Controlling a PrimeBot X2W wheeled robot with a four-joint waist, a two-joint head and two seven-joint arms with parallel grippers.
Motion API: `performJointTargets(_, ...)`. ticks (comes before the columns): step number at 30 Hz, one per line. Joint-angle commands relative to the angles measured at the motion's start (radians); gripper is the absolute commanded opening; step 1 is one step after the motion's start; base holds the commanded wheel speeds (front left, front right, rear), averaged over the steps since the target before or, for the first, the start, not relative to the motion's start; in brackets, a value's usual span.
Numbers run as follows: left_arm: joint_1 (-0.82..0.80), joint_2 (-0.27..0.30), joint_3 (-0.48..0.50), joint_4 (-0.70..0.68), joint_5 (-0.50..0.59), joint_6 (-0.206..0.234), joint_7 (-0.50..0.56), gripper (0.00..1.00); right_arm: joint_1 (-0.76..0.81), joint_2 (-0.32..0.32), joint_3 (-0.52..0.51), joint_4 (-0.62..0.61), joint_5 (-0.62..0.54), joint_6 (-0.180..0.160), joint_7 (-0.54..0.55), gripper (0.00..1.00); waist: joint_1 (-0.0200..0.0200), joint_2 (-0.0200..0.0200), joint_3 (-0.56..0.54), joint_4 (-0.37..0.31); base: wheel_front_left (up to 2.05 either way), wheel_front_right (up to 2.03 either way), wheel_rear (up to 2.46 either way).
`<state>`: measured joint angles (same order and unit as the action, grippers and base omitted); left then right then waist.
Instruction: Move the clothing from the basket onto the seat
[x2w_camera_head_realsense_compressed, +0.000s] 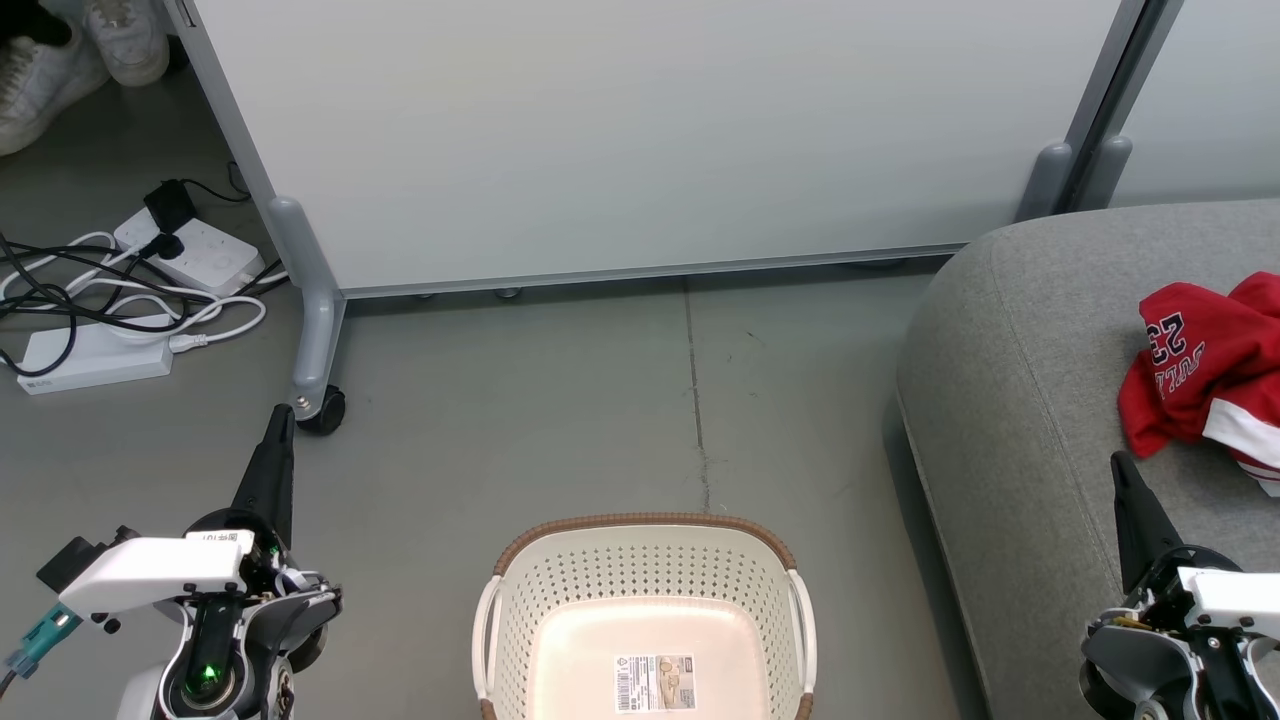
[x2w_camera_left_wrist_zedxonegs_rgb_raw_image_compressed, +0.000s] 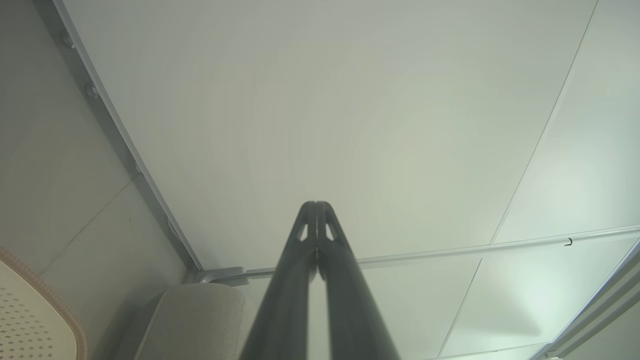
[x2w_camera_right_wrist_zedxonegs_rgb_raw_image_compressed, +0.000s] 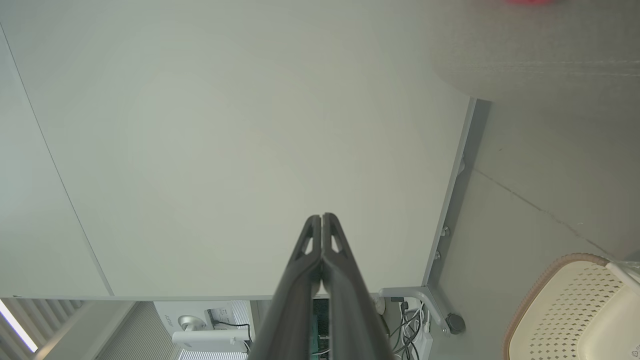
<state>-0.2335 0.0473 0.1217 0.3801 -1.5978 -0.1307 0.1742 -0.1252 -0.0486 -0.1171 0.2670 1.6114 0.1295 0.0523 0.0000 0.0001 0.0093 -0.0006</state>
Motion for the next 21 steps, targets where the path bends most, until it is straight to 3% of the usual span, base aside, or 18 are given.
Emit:
performJointTargets(1, -0.016, 0.003, 0.005, 0.000, 0.002, -0.004, 0.001, 0.00, -0.010, -0.004, -0.002, 0.001, -0.004, 0.002, 0.002, 0.00, 0.0000, -0.0001, 0.000, 0.000, 0.00, 0.00, 0.00)
performJointTargets(21, -0.016, 0.003, 0.005, -0.001, 0.002, -0.004, 0.001, 0.00, -0.010, -0.004, -0.002, 0.001, -0.004, 0.002, 0.002, 0.00, 0.0000, -0.0001, 0.000, 0.000, 0.00, 0.00, 0.00)
